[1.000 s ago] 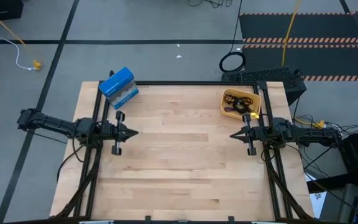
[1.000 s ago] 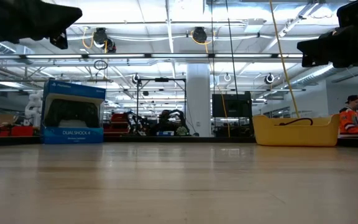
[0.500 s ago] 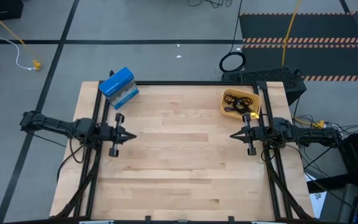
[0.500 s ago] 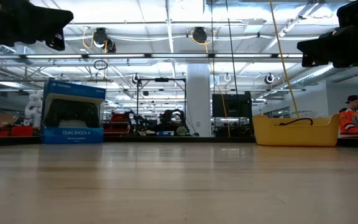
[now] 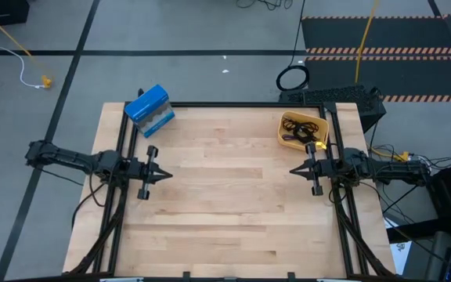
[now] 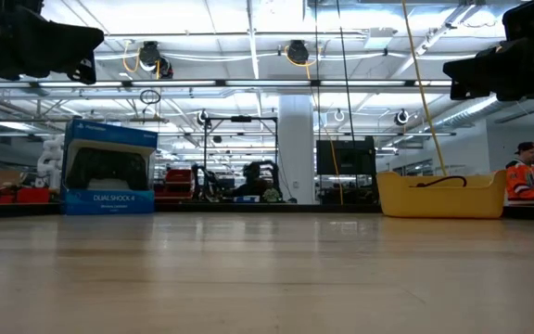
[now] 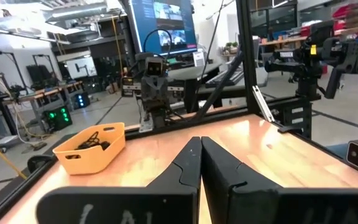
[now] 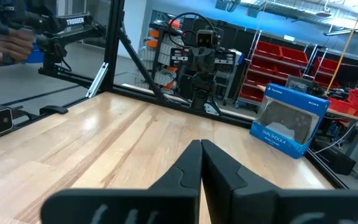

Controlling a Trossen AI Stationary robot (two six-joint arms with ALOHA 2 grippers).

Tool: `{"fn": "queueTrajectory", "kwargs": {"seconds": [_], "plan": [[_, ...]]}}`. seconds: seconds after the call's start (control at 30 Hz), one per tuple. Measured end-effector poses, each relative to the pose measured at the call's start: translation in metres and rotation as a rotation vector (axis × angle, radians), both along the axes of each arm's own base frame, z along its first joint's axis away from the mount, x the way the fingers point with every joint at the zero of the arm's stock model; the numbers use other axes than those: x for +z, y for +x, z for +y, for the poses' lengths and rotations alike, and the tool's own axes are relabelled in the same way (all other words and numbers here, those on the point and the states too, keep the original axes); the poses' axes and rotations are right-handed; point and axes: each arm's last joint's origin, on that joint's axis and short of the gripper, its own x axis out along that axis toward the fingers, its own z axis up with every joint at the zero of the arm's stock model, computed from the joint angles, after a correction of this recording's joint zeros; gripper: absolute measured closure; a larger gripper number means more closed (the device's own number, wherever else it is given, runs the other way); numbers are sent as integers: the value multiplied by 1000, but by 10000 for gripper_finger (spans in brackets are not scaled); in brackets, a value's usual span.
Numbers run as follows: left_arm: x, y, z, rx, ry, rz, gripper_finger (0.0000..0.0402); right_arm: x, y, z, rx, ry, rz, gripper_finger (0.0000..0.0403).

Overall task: Pick and place USB-C Cables
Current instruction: Return to Home Position

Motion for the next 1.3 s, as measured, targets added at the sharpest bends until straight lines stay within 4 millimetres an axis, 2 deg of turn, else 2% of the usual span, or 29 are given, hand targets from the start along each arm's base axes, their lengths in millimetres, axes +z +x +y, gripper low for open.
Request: {"fn": "queueTrajectory", "kwargs": {"seconds": [0.13,0.37,0.57,0.8,1.07,1.3], "plan": [[-1,0,0,0,-6,12,398,0,0,0,0,0,0,403],[1,0,0,2,10,-13,387,0,0,0,0,0,-1,403],[-9,0,1,8,13,26,397,0,0,0,0,0,0,403],[-8,0,4,32,-20,15,395,0,0,0,0,0,-1,403],[-3,-9,6,34,-6,-43,387,0,0,0,0,0,-1,403],[-2,-19,7,46,22,-77,395,0,0,0,0,0,-1,403]]}}
